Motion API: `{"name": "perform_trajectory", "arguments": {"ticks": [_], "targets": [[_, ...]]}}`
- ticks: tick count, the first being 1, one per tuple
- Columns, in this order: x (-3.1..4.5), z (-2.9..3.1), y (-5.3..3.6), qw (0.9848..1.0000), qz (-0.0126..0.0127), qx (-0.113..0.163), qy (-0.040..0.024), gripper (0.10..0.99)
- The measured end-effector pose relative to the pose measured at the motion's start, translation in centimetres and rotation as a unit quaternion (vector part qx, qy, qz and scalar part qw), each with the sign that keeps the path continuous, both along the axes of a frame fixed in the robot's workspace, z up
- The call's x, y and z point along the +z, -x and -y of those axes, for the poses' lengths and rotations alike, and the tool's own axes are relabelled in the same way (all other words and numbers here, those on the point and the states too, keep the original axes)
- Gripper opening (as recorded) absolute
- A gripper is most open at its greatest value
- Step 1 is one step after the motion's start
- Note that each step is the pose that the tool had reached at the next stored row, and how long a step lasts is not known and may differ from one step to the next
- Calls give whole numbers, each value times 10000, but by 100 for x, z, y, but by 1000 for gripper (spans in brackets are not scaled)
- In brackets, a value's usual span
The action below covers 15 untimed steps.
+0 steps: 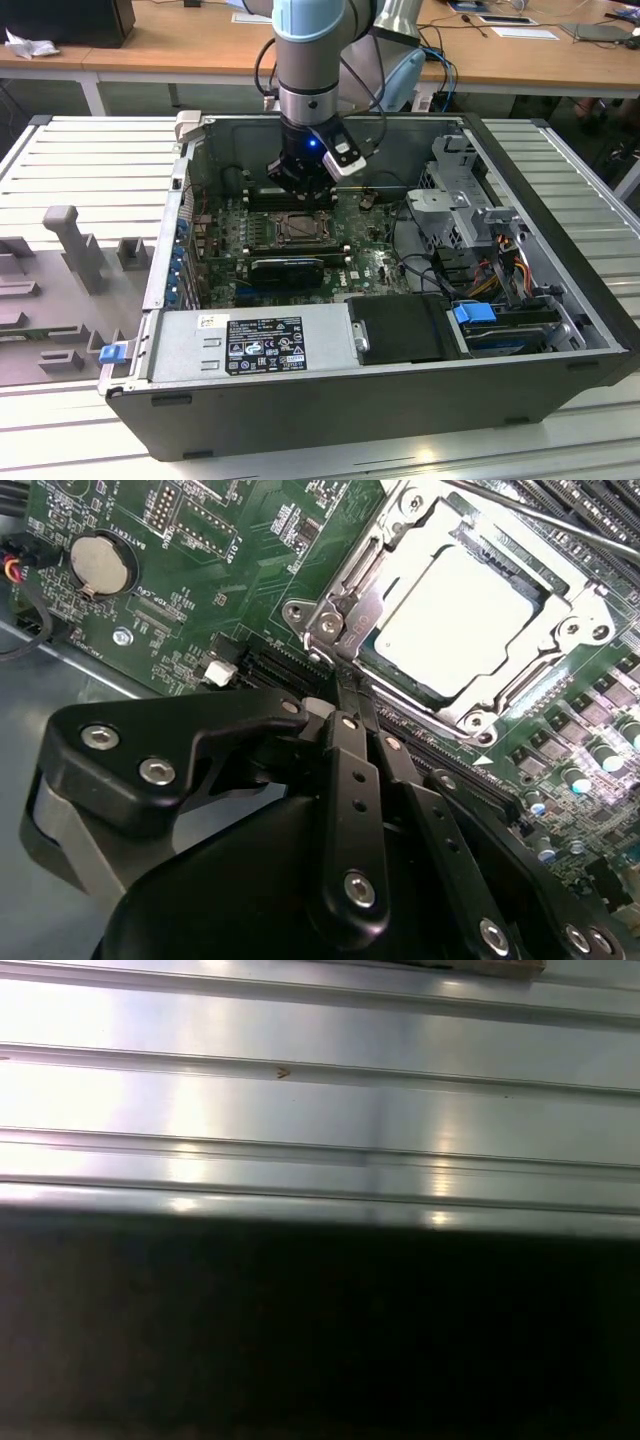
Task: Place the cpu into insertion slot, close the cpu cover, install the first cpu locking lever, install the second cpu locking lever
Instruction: 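Install the first cpu locking lever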
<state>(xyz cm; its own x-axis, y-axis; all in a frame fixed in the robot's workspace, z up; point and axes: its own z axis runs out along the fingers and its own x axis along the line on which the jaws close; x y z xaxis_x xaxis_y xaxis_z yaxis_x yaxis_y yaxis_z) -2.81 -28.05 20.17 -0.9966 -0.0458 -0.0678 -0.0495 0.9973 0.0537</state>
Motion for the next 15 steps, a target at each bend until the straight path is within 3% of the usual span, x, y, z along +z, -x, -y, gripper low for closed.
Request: {"name": "perform_trajectory", "arguments": {"ticks": [4, 8, 10, 12, 15], "targets": [[-14, 8, 1, 10000, -3, 1, -17, 106], [-18, 6, -1, 9999, -1, 0, -163, 106], [-16, 5, -2, 9998, 0, 0, -177, 106], [10, 3, -4, 9998, 4, 0, -187, 106], [138, 6, -2, 9998, 0, 0, -178, 106]]}}
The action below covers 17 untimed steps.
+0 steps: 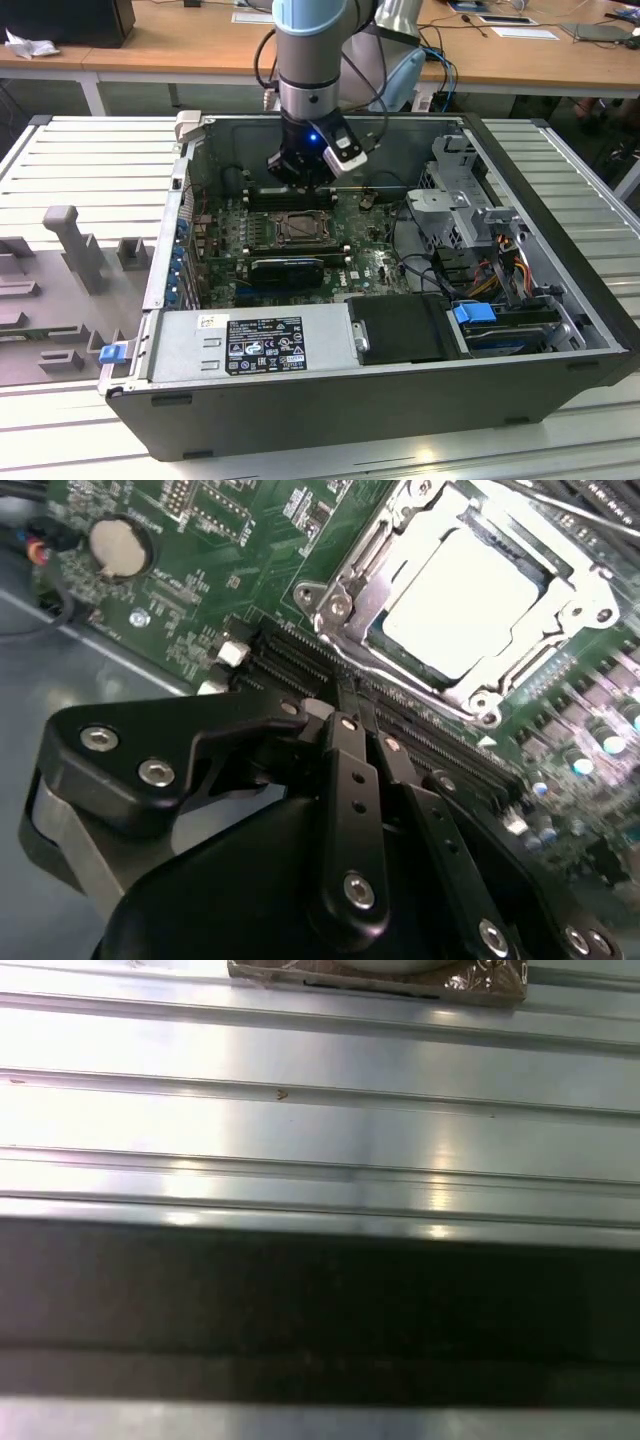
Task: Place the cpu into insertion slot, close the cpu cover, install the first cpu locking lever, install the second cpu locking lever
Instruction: 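Install the first cpu locking lever, then install the second cpu locking lever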
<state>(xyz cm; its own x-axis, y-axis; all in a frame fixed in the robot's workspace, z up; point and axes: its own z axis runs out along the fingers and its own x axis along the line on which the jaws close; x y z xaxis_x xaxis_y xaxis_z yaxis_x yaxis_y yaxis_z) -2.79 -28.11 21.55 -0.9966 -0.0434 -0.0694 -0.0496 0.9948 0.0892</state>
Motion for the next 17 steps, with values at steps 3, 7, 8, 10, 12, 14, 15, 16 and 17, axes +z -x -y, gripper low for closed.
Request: {"name": "perform_trajectory", "arguments": {"ticks": [3, 7, 8, 10, 12, 14, 15, 16, 17], "targets": [[24, 9, -1, 10000, 0, 1, 1, 106], [24, 62, 0, 10000, -1, 1, 2, 106], [24, 72, 0, 10000, 0, 0, 2, 106], [24, 85, 0, 10000, 0, 0, 2, 106], [24, 101, 0, 10000, 0, 0, 2, 106], [25, 112, 0, 10000, -1, 0, 2, 106], [24, 121, 0, 10000, 0, 0, 1, 106], [24, 134, 0, 10000, -1, 0, 2, 106], [25, 141, 0, 10000, 0, 0, -1, 106]]}}
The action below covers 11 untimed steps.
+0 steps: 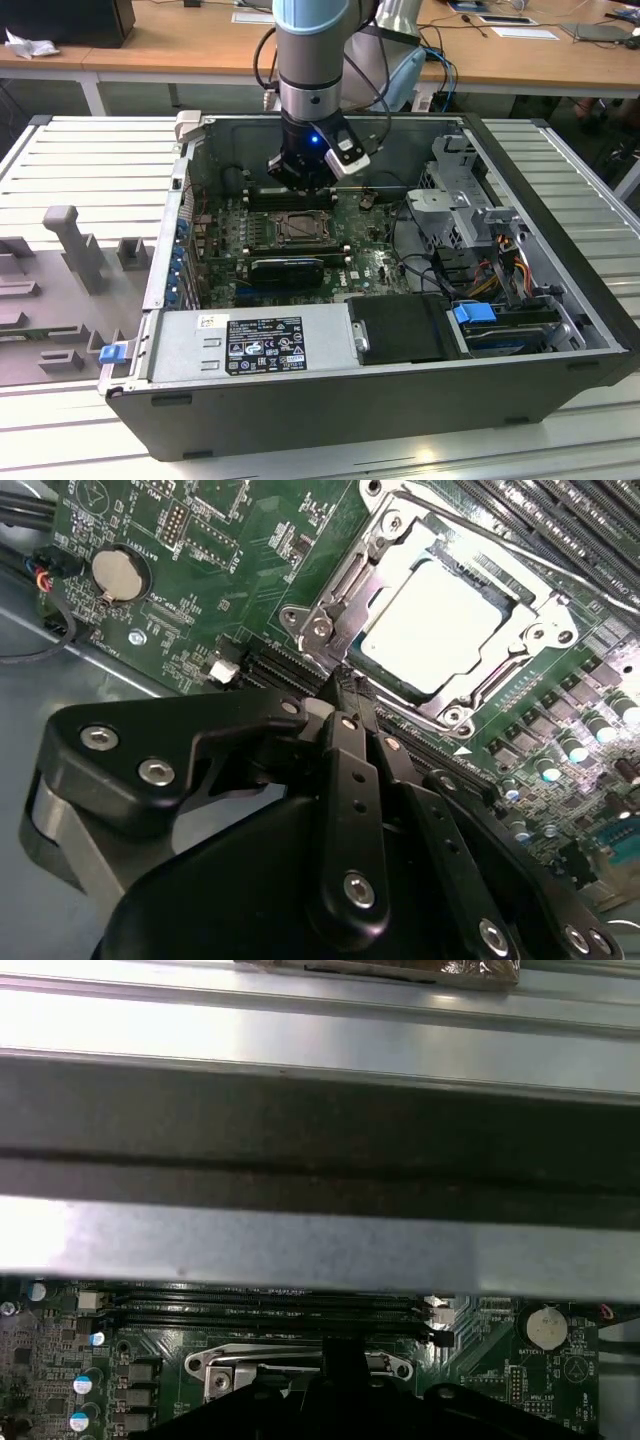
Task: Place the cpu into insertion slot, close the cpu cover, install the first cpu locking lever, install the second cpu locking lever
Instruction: 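Install the second cpu locking lever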
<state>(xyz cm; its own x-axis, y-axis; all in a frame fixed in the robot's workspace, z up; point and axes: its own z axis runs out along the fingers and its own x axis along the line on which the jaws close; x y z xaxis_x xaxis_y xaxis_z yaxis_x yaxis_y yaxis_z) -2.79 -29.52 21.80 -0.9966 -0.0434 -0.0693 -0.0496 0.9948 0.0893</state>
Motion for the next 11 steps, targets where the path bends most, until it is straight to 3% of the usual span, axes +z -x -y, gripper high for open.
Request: {"name": "perform_trajectory", "arguments": {"ticks": [1, 2, 5, 11], "targets": [[17, 7, 0, 10000, -1, 0, -7, 106], [100, 8, 0, 10000, 0, 0, -10, 106], [221, 11, 0, 10000, -1, 0, -9, 106], [232, 66, 0, 10000, 0, -1, -10, 106]]}}
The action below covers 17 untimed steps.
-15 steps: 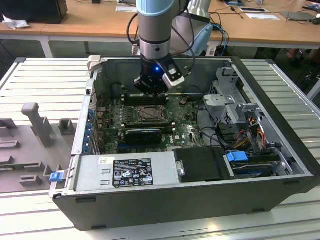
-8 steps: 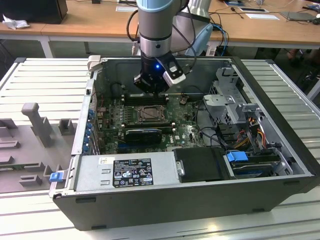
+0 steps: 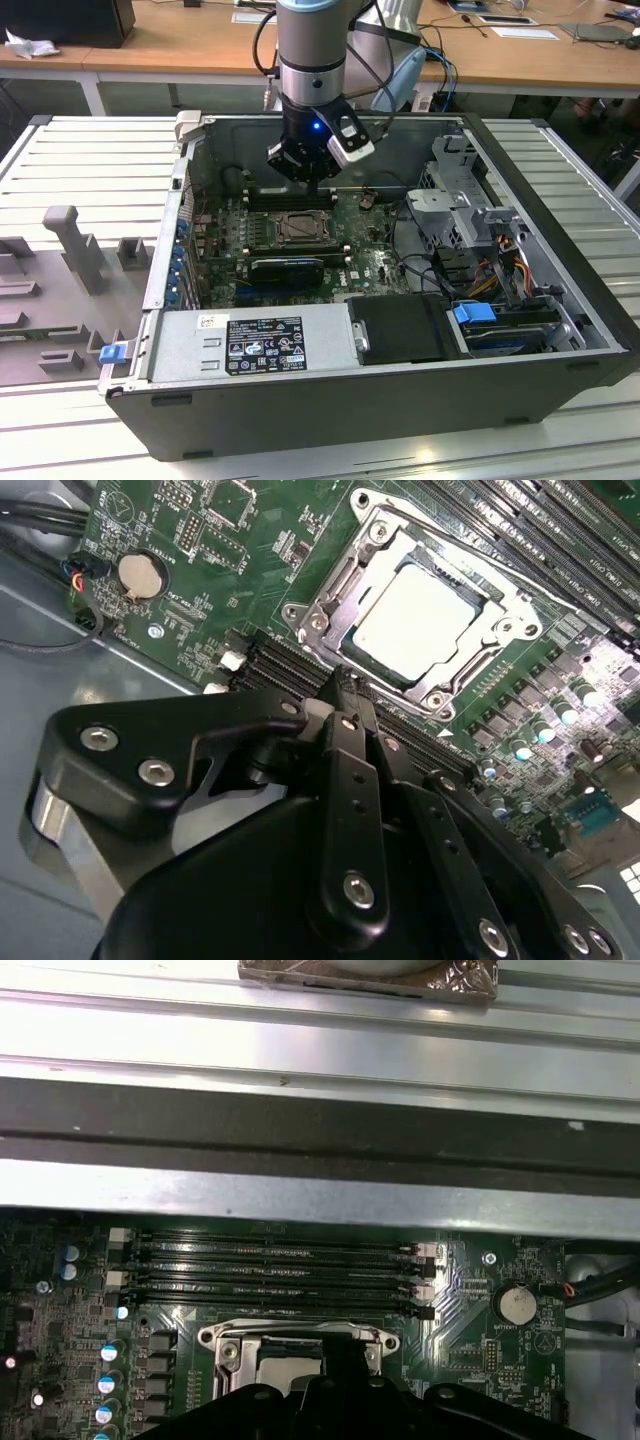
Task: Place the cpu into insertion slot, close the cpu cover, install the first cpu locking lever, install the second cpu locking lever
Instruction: 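Install the second cpu locking lever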
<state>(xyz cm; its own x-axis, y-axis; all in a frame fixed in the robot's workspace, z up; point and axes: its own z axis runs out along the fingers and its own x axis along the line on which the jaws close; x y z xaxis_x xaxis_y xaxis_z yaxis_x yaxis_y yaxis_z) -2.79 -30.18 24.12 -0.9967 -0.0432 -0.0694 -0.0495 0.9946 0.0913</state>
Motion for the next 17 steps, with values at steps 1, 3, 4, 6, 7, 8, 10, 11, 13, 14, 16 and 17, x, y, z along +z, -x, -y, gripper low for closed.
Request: {"name": "perform_trajectory", "arguments": {"ticks": [1, 3, 4, 6, 7, 8, 10, 11, 13, 14, 16, 17], "targets": [[0, 4, 0, 10000, 0, 0, 0, 106], [0, 10, 0, 10000, 0, 0, 0, 106], [1, 14, 0, 10000, -1, 1, 1, 106], [0, 21, 0, 10000, 0, 1, 0, 106], [0, 25, 0, 10000, 0, 0, 0, 106], [0, 28, 0, 10000, 0, 0, 0, 106], [0, 37, 0, 10000, 0, 1, 0, 106], [0, 43, 0, 10000, 0, 1, 1, 106], [0, 60, 0, 10000, 0, 1, 0, 106], [0, 66, 0, 10000, 0, 1, 0, 106], [0, 74, 0, 10000, 0, 0, 0, 106], [-1, 76, 0, 10000, 0, -1, 0, 106]]}}
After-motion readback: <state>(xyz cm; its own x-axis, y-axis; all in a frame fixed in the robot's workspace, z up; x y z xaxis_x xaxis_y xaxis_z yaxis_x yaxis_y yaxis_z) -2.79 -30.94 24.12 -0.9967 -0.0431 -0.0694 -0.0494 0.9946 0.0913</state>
